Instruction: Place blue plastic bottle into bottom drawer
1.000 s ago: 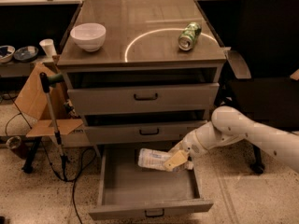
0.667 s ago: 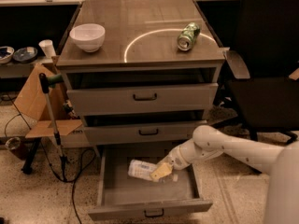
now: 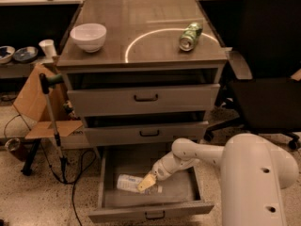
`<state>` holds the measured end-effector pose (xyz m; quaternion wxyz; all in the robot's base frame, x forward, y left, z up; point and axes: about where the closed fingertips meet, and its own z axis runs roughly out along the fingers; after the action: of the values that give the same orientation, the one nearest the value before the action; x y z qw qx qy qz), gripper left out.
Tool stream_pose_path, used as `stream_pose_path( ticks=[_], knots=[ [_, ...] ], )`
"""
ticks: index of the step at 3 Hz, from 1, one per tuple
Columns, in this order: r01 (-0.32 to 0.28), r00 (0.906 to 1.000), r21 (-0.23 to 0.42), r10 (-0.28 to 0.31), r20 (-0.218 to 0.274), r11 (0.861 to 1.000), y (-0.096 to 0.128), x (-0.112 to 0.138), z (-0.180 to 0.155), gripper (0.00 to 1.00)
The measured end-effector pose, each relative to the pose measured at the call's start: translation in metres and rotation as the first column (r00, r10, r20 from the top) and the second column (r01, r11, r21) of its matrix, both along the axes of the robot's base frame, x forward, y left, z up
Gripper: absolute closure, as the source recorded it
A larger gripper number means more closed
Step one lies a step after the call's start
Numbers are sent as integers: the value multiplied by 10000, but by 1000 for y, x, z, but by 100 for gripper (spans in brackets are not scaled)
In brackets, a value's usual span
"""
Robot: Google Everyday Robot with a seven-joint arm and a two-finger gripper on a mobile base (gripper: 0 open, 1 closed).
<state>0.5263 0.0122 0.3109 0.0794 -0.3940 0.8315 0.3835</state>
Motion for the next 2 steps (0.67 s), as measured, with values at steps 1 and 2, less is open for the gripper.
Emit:
stream_pose_path(
  ticks=[1,2],
  knots=[
    [-357,9994,102,357,-33,9993,3,-7,6,58],
    [-696,9950,367,667,748,9969,-8,-12,56,35]
  ],
)
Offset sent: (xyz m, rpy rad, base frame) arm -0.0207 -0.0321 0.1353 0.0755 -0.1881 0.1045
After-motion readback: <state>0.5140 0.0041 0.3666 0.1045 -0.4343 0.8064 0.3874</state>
